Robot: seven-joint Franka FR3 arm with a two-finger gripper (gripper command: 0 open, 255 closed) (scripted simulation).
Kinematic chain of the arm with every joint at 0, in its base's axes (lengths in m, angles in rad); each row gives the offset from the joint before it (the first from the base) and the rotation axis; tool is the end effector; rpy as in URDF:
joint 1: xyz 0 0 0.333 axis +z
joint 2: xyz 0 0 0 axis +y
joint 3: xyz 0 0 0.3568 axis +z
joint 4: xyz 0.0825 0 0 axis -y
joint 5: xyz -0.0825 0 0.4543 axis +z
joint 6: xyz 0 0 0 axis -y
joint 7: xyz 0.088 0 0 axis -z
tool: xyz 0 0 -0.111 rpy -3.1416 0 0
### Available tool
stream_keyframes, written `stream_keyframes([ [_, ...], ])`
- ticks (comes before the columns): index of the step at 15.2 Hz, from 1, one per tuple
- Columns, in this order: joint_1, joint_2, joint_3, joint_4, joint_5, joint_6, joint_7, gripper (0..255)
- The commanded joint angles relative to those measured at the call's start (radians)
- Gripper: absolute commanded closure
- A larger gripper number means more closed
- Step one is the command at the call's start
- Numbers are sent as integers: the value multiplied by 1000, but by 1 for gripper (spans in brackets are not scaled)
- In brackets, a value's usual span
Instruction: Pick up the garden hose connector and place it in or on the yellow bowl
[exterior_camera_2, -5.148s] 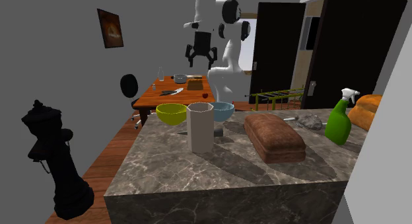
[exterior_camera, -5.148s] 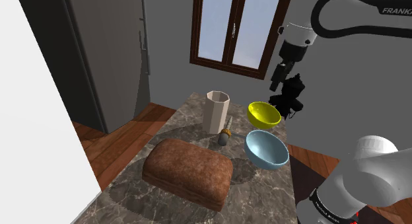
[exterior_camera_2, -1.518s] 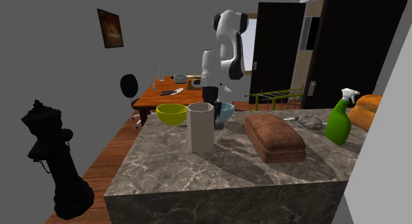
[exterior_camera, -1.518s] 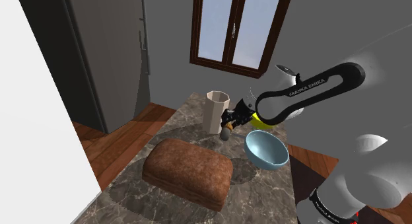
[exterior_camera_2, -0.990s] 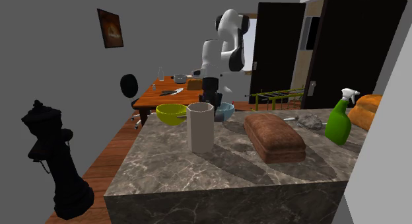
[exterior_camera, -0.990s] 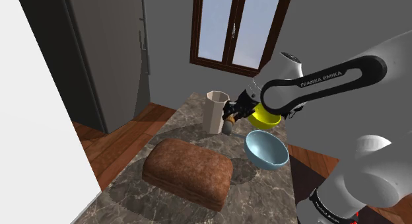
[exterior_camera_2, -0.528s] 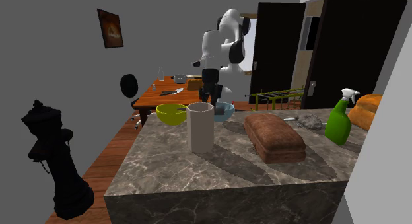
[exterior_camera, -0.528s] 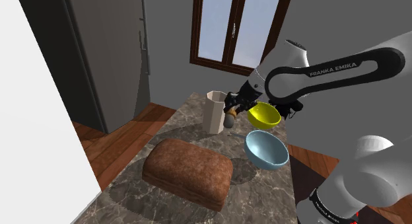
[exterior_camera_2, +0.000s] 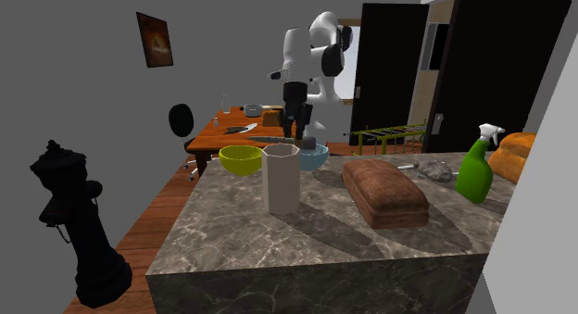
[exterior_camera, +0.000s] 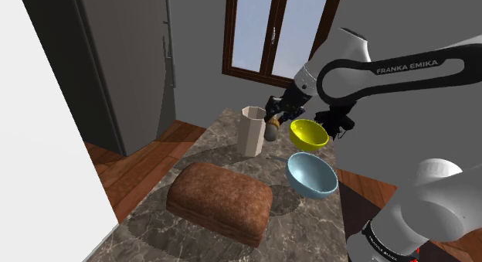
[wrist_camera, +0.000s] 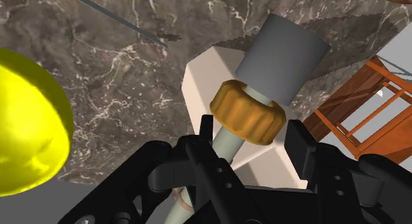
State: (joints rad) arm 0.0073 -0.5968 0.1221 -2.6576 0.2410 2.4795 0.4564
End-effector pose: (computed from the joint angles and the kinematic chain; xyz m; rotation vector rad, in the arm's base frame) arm 0.4299 0.0557 0.4660 -2.7772 0.6980 -0.5356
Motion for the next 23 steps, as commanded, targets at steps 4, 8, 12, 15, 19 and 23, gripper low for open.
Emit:
stream_keyframes([
  [4, -17, -49, -48, 5, -13, -61, -45, 255],
  [8, -54, -114, -145, -23, -39, -114, -147, 255],
  [12, -98, -159, -242, -30, -74, -168, -248, 255],
  [15, -132, -176, -316, -21, -103, -207, -324, 255],
  [19, -164, -178, -391, -12, -131, -231, -403, 255],
  [23, -162, -165, -401, -57, -128, -173, -418, 255],
])
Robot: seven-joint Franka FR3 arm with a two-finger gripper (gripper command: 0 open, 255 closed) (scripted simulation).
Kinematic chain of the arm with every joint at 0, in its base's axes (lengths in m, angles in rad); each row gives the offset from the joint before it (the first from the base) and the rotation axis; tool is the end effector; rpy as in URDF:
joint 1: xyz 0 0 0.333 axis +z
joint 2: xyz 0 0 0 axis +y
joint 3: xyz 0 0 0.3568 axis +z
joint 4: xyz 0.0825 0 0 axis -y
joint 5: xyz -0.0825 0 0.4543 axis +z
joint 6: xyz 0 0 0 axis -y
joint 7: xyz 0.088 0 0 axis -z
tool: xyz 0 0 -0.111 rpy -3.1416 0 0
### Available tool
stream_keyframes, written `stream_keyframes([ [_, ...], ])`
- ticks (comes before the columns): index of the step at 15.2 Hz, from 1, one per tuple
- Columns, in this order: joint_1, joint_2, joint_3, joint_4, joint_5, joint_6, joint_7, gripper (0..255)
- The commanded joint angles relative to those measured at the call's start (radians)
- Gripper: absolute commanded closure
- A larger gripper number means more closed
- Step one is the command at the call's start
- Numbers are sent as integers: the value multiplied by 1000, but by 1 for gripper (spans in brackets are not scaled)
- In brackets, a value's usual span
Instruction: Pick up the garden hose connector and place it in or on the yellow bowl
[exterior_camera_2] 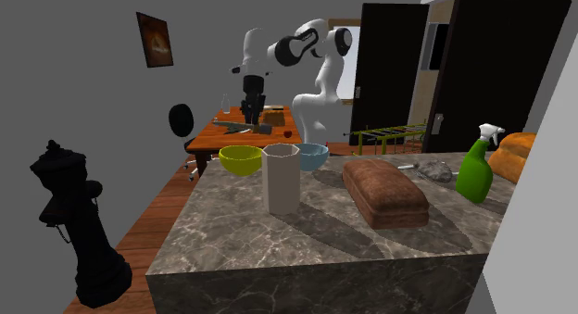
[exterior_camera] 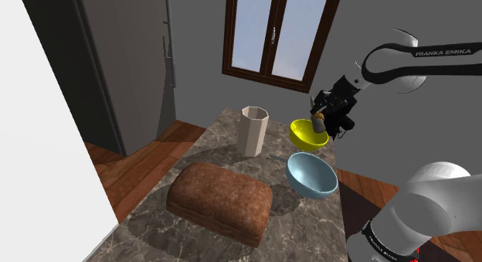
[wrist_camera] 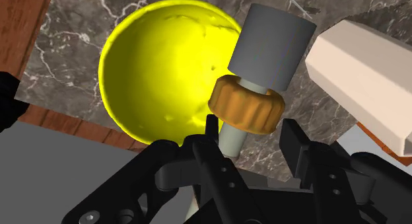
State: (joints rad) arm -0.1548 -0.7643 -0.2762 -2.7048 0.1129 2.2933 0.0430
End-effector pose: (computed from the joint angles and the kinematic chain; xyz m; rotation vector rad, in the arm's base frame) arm 0.3567 -0.1594 0.4772 -2.7773 0.6981 -0.5342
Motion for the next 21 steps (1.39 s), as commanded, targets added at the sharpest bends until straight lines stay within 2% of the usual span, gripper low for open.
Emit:
stream_keyframes([
  [1, 1, 7, -6, -21, 1, 28, -9, 255],
  [12, 22, 72, -44, -124, 20, 194, -59, 255],
  [19, 22, 72, -44, -124, 20, 194, -59, 255],
  [20, 22, 72, -44, -124, 20, 194, -59, 0],
  [21, 22, 72, -44, -124, 20, 194, -59, 0],
])
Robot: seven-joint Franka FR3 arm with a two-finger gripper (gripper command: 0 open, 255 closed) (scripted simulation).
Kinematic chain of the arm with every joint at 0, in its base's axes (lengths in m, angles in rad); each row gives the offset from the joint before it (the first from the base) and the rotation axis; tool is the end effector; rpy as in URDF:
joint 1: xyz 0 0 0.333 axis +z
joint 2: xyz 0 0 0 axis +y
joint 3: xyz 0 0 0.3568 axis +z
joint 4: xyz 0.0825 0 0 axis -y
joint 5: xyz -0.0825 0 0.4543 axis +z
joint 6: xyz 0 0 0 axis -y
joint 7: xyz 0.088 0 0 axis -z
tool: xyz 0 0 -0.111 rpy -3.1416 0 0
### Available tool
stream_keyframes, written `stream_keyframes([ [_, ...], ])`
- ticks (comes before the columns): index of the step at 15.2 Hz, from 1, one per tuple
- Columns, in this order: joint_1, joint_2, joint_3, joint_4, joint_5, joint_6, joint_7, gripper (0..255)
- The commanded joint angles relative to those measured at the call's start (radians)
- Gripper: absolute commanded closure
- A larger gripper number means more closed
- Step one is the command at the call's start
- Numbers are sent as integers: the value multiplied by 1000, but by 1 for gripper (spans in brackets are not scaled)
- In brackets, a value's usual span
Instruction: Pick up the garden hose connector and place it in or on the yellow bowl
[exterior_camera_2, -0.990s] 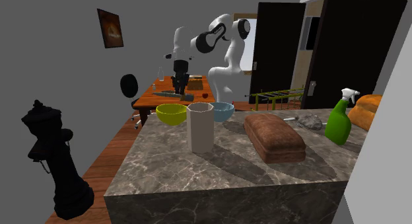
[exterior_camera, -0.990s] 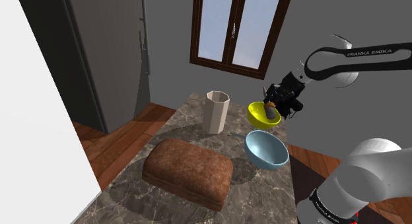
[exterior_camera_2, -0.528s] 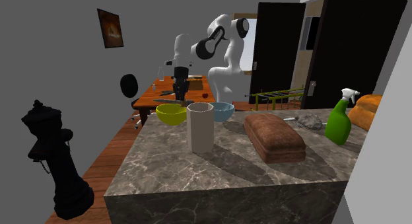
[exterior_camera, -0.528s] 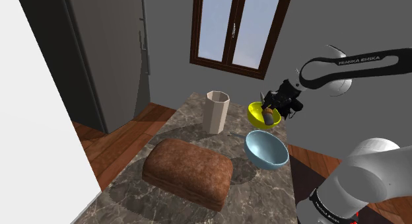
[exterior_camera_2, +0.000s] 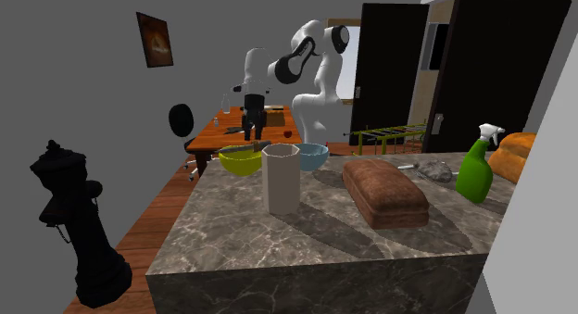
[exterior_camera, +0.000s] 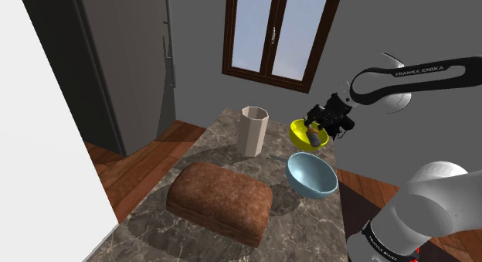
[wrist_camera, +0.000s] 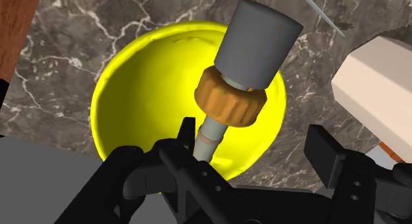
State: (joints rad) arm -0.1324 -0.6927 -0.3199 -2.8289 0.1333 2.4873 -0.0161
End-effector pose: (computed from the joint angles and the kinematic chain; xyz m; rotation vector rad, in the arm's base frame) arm 0.3530 -0.1572 0.4013 -2.7775 0.6978 -0.5350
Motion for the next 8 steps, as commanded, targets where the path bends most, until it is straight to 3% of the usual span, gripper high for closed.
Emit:
stream_keyframes([
  [1, 0, 0, 0, 0, 0, 0, 0, 0],
  [4, 0, 0, 0, 0, 0, 0, 0, 0],
  [8, -53, -118, 18, 50, -36, -173, 22, 0],
])
